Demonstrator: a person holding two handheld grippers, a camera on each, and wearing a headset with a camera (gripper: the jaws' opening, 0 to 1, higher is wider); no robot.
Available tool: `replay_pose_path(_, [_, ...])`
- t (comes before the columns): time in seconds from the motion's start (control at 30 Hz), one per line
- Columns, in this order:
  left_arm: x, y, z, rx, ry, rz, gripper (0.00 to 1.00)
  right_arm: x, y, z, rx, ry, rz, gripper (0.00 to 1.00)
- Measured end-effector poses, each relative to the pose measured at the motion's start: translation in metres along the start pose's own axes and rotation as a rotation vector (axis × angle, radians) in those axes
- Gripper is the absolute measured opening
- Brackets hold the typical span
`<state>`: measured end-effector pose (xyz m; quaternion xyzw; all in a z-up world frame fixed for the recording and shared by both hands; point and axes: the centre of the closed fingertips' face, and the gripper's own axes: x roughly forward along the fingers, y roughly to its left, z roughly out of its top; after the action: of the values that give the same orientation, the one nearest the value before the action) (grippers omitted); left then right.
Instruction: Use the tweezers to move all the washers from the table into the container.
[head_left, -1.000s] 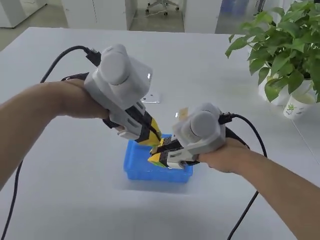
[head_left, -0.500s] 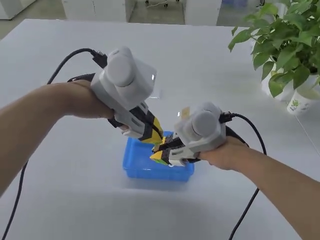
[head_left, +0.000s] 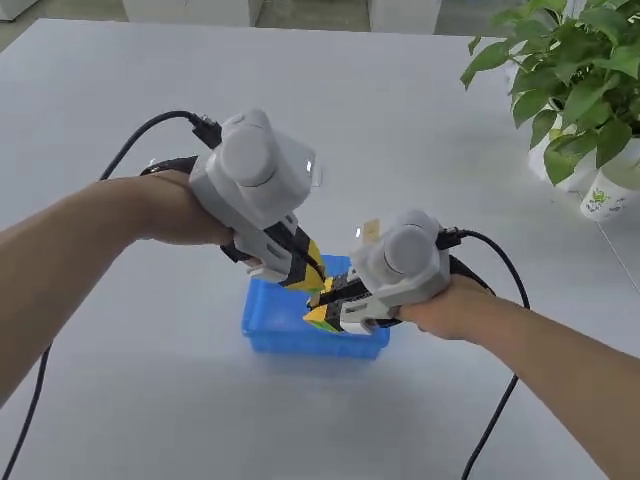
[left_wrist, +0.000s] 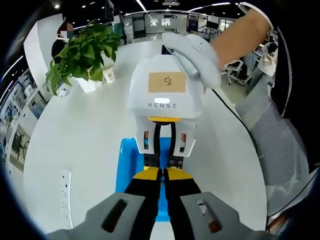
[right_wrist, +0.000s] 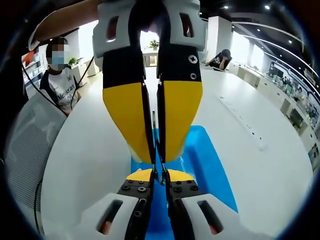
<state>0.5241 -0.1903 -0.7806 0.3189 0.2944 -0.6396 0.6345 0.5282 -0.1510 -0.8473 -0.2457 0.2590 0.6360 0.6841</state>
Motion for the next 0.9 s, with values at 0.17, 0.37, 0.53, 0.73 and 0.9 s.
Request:
replay_pose_path(0.17, [0.004,0.002,-0.005,-0.010,-0.001,0.002,0.06,0.005,-0.002,-0.006,0.012,0.012,0.009,0.11])
replay_pose_path(0.37, [0.008,0.005,-0.009,-0.019,0.000,0.001,0.06,0.008,-0.004,-0.011,0.018,0.024,0.015,0.11])
replay_pose_path(0.53, [0.011,0.006,-0.012,-0.022,0.003,-0.003,0.06,0.011,-0.004,-0.014,0.020,0.035,0.019,0.11])
replay_pose_path(0.73, [0.012,0.007,-0.012,-0.029,-0.006,-0.001,0.06,0.011,-0.004,-0.015,0.022,0.035,0.022,0.11])
replay_pose_path(0.9, [0.013,0.006,-0.011,-0.028,-0.005,-0.001,0.07,0.011,-0.004,-0.016,0.023,0.039,0.021,0.12])
